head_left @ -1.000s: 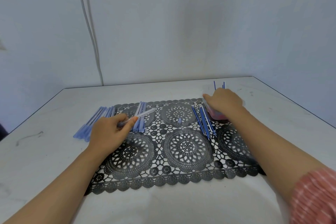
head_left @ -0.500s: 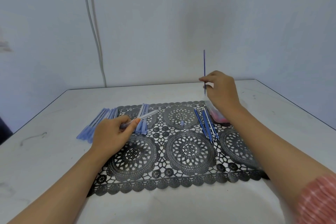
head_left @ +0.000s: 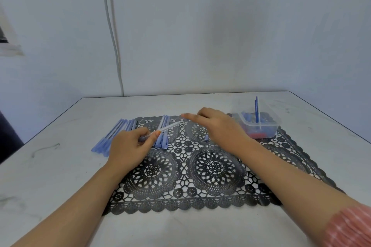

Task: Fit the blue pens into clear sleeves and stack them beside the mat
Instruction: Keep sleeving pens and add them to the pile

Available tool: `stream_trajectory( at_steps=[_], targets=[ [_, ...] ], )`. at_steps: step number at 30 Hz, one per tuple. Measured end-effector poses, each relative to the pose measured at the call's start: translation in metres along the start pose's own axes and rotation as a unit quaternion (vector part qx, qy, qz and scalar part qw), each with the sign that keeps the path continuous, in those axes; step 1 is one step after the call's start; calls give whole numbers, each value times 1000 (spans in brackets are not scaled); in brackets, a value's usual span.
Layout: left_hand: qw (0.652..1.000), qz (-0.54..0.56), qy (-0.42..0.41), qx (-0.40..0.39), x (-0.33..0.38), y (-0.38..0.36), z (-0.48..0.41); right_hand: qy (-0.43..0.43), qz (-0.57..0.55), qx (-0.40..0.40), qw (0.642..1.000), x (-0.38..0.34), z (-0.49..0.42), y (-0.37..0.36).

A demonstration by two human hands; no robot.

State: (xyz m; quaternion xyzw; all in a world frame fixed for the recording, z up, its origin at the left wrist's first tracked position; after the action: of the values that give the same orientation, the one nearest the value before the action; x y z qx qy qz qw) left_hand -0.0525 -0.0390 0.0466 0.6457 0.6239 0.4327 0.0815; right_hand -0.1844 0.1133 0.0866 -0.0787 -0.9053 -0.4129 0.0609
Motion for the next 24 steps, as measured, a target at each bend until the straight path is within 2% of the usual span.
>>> stream_trajectory(
  at_steps=[7, 24],
  targets=[
    [1000, 5, -3, -1, 0, 0, 0, -9, 45, -6, 999, -6, 2, -4],
    [1000, 16, -19, -4, 6, 0, 2, -5, 33, 15, 999, -10, 3, -11]
  ],
)
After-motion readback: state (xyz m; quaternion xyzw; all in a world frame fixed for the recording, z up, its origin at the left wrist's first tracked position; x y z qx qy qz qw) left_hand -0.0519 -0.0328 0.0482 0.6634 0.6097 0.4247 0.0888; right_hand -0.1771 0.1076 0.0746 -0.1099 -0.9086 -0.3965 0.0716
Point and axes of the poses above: each hand's wrist, its own z-axis away from the middle knuckle, its own y-axis out of the back of the hand, x = y × z, the point moved 8 cm from there along -z, towards the middle knuckle, and after that the axes turned 2 degrees about z, right-handed, at the moved point
